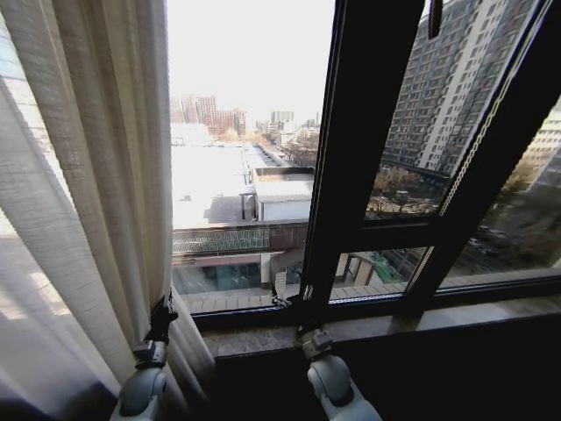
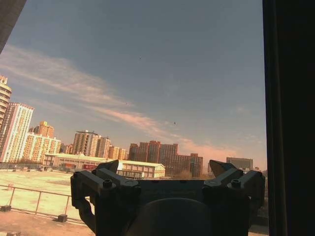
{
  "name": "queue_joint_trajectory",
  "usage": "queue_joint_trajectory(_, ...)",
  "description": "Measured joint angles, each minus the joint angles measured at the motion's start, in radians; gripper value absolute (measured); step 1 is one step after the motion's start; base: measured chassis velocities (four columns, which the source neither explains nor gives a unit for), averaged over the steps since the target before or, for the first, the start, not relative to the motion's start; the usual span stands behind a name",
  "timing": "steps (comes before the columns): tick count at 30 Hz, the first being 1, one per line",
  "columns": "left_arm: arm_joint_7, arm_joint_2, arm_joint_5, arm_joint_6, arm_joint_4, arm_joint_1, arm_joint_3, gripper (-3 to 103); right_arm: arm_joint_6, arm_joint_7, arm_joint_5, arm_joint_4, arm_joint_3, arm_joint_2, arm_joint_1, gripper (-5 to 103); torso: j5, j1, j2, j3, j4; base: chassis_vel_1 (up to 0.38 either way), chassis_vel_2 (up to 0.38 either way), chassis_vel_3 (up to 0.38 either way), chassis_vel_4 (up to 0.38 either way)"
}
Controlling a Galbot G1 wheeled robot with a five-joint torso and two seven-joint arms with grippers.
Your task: Open the curtains by pulling them apart, changing their state from closed to fully open.
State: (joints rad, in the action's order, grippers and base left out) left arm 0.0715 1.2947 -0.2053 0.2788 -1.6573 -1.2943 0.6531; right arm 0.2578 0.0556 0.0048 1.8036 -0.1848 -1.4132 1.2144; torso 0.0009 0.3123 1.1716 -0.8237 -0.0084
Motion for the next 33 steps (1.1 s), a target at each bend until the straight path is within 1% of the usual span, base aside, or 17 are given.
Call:
queue_joint_trajectory(4, 0.0, 0.0, -0.003, 0.008, -0.005, -0.011, 0.007, 0, 0.0, 0.0, 0.0, 0.0, -0.001, 0.001, 0.0, 100, 0.0013, 0.0, 0.0, 0.0, -0.0008, -0.011, -0.014, 0.017, 0.027)
queue_joint_trajectory(7, 0.0, 0.0, -0.003, 0.014, -0.006, -0.017, 0.011, 0, 0.0, 0.0, 0.0, 0.0, -0.002, 0.001, 0.0, 100, 0.0009, 0.0, 0.0, 0.0, -0.001, -0.047, -0.031, 0.051, 0.035)
queue_joint_trajectory(10, 0.0, 0.0, -0.003, 0.018, -0.009, -0.022, 0.015, 0, 0.0, 0.0, 0.0, 0.0, -0.002, 0.001, 0.0, 100, 0.001, 0.0, 0.0, 0.0, -0.0006, 0.0, 0.0, 0.0, 0.0)
queue_joint_trajectory(12, 0.0, -0.001, -0.003, 0.02, -0.011, -0.026, 0.017, 0, 0.0, 0.0, 0.0, 0.0, -0.001, 0.001, 0.0, 100, 0.0002, 0.0, 0.0, 0.0, -0.0003, 0.017, 0.017, -0.022, -0.026)
queue_joint_trajectory(15, 0.001, 0.0, -0.003, 0.02, -0.016, -0.03, 0.019, 0, 0.0, 0.0, 0.0, 0.0, -0.001, 0.0, 0.0, 100, 0.0001, 0.0, 0.0, 0.0, -0.0001, 0.08, 0.088, -0.052, -0.076)
queue_joint_trajectory(23, 0.001, 0.005, -0.002, 0.021, -0.031, -0.036, 0.02, 0, 0.0, 0.0, 0.0, 0.0, -0.001, 0.0, 0.0, 100, 0.0005, 0.0, 0.0, 0.0, -0.0004, 0.142, 0.145, -0.162, -0.151)
queue_joint_trajectory(30, 0.002, 0.009, 0.0, 0.026, -0.044, -0.047, 0.022, 0, 0.0, 0.0, 0.0, 0.0, 0.0, 0.0, 0.0, 100, 0.0007, 0.0, 0.0, 0.0, -0.0003, 0.242, 0.254, -0.241, -0.253)
queue_joint_trajectory(33, 0.002, 0.01, 0.001, 0.029, -0.049, -0.052, 0.025, 0, 0.0, 0.0, 0.0, 0.0, 0.0, 0.0, 0.0, 100, 0.0003, 0.0, 0.0, 0.0, -0.0002, 0.24, 0.247, -0.274, -0.225)
